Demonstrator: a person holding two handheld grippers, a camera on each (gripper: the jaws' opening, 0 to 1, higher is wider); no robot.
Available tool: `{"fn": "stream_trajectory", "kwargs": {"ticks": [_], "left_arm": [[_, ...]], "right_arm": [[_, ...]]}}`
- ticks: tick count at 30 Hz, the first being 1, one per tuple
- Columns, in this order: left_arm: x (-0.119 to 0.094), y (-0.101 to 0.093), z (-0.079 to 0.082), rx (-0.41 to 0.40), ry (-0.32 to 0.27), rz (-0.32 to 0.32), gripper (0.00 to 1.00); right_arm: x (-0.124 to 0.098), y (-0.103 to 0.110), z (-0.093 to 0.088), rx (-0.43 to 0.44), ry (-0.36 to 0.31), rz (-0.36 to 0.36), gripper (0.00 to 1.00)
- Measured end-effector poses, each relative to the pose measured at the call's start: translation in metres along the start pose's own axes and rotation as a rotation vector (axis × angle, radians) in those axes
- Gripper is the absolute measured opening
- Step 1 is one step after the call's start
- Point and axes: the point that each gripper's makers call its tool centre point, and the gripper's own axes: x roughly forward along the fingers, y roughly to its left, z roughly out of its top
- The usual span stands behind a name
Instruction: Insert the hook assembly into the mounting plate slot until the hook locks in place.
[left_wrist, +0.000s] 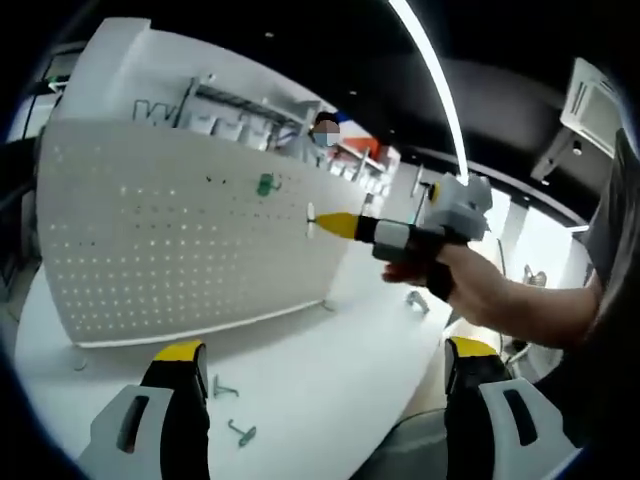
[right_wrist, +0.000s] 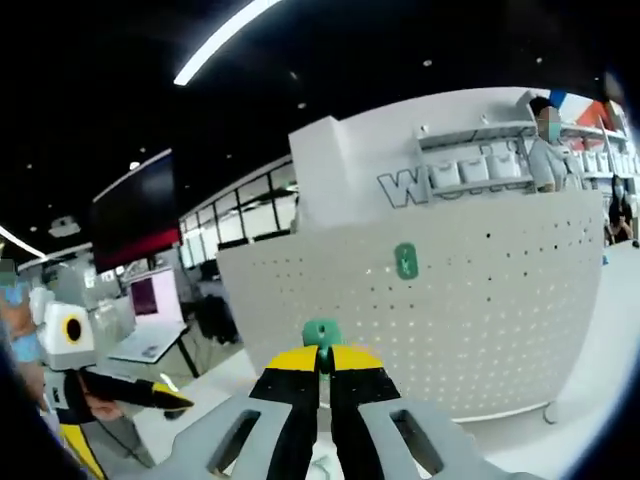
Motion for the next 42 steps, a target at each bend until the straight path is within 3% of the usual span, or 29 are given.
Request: {"fn": "stream_trajectory", "kwargs": {"ticks": [13, 20, 29, 42], "left_arm": [[-0.004, 0.007, 0.011, 0.007, -0.005, 0.002, 1.0], [-0.004, 0.014, 0.007, 0.017, 0.022, 0.018, 1.0], [-0.004, 0.021, 0.004, -0.016, 0.026, 0.032, 1.0], [-0.006, 0.03, 0.007, -0.023, 0.018, 0.046, 1.0]], "right_arm": [[0.024, -0.064, 0.029, 0.007, -0.069, -0.108, 0.0], [0.034, -0.091, 0.049, -0.016, -0.125, -0.166, 0.0], [0.054, -0.107, 0.066, -0.039, -0.171, -0.196, 0.0], [0.07, -0.117, 0.066, -0.055, -0.2, -0.23, 0.01]]}}
